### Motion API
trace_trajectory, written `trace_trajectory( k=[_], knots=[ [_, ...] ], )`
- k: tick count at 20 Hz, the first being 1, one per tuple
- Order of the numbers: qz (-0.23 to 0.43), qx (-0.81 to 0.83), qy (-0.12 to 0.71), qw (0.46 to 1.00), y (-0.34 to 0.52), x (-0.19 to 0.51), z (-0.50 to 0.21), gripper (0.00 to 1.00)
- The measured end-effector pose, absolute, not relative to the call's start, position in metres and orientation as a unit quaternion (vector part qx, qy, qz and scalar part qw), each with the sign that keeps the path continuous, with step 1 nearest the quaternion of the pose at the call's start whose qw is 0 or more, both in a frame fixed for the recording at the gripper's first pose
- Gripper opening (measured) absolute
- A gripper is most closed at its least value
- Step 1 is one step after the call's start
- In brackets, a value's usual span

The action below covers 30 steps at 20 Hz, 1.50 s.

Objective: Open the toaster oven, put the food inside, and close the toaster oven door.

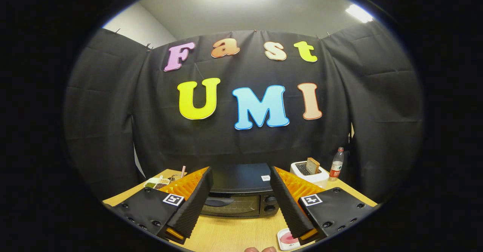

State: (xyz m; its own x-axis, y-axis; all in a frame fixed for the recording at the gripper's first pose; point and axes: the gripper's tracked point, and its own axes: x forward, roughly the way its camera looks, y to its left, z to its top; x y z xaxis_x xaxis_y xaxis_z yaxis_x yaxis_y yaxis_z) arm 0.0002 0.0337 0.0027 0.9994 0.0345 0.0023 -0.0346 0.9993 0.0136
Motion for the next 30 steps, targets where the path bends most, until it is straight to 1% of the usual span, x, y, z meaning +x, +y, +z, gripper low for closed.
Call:
trace_trajectory(
  k=[11, 18, 30],
  knots=[
    [0.023, 0.004, 0.028, 0.999, 0.067, 0.017, -0.006, 0.96],
    [0.038, -0.001, 0.072, 0.997, 0.092, 0.039, -0.040, 0.96],
    [0.047, -0.034, 0.158, 0.986, 0.103, 0.114, -0.115, 0.97]
  ],
)
